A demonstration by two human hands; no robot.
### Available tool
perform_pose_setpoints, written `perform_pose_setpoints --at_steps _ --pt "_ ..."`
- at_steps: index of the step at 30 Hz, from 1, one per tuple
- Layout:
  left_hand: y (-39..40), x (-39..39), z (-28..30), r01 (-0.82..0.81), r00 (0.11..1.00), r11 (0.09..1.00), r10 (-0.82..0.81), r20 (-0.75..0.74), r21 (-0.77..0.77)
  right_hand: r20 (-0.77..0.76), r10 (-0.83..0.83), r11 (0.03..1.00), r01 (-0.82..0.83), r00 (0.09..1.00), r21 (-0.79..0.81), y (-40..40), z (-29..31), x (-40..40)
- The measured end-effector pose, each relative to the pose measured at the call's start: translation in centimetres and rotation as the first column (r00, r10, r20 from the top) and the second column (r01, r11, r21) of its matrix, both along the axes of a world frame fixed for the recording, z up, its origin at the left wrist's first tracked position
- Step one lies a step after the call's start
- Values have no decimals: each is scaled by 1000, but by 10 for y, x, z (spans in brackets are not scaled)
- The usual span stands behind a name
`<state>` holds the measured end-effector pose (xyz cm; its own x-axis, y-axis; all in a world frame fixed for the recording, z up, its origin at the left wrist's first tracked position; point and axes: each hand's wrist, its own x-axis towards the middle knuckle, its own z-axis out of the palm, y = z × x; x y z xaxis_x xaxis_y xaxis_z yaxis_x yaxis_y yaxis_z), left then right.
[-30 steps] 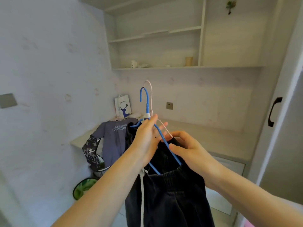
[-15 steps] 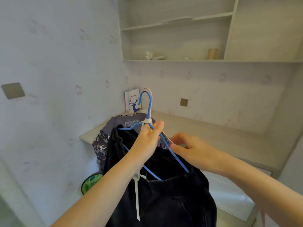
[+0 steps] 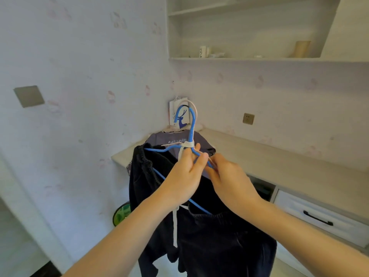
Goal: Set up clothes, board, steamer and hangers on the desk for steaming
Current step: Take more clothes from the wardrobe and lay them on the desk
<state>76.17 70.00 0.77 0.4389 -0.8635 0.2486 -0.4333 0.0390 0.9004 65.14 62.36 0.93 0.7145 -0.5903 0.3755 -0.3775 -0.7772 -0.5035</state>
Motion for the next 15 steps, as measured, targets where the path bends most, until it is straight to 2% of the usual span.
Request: perform_pose_setpoints --at_steps 5,11,13,15 --pt "-38 38 -9 0 1000 1000 0 20 -22 125 67 967 -95 990 236 -55 -9 35" --pt "-81 71 -9 -36 997 996 41 60 -86 228 136 937 -200 964 286 -130 -6 68" --pt "-90 80 -6 -145 988 974 153 34 -176 241 158 916 -233 958 328 -155 -4 77" --pt "-96 95 -4 -324 941 895 337 -10 -306 236 177 899 -254 955 356 -177 -3 83"
